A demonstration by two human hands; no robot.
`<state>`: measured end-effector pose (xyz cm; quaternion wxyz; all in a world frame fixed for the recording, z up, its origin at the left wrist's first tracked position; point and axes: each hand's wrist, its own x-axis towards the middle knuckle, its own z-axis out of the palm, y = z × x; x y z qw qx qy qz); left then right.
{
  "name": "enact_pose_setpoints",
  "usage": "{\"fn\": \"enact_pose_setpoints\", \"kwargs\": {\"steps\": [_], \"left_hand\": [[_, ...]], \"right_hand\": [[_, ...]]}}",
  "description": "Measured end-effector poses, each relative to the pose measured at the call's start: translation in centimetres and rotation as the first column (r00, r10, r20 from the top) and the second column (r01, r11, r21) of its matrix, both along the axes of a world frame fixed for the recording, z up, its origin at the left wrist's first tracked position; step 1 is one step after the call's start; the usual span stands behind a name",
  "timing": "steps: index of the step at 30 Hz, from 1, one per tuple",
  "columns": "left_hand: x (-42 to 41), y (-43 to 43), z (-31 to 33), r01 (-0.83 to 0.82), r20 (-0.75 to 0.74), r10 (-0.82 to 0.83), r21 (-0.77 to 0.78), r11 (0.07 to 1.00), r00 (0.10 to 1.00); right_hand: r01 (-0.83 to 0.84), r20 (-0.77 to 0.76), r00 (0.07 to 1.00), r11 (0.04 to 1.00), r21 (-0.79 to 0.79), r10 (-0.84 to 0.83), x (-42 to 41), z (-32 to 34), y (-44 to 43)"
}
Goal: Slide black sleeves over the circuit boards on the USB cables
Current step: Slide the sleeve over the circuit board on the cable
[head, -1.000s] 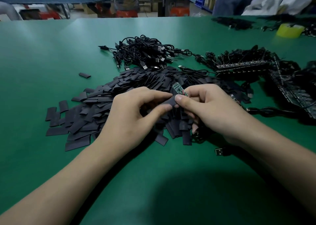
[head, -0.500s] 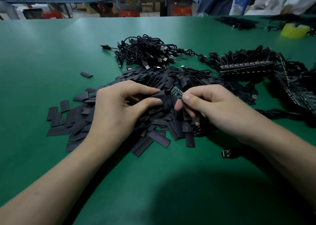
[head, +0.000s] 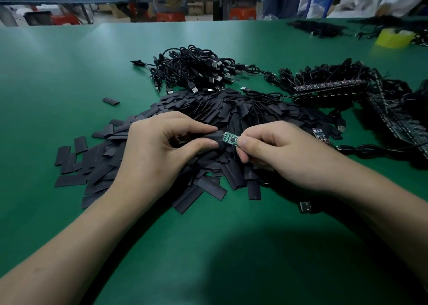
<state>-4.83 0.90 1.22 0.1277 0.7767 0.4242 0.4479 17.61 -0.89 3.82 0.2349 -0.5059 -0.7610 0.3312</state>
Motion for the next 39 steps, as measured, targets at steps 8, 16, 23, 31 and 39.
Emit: {"fn": "enact_pose_setpoints", "kwargs": {"steps": [8,16,23,31,39], "left_hand": [[-0.31,0.07,0.14,0.141,-0.235,-0.110,0.117,0.983,0.966],[0.09,-0.16,-0.10,0.172,-0.221,-0.140,0.129,0.977,0.965],[0.17,0.01,0.07,0.073,0.033,-0.073,-0.008,0.997,0.997],[0.37,-0.09,0.04,0.129,0.154,-0.118,-0.065,0.989,0.981],[0.42,-0.16,-0.06,0.142,0.166,-0.132,-0.049,0.989,0.977]], "right_hand": [[-0.055,0.141,0.989,0.998,0.032,0.050,-0.15,-0.01,-0.14],[-0.081,0.048,0.995,0.997,-0.014,0.082,-0.01,-0.48,0.08],[0.071,-0.056,0.997,0.900,0.430,-0.052,0.36,-0.44,-0.02],[0.055,-0.075,0.997,0.791,0.609,-0.012,0.43,-0.18,-0.38],[0.035,-0.046,0.999,0.754,0.656,-0.006,0.50,-0.05,-0.23]]}}
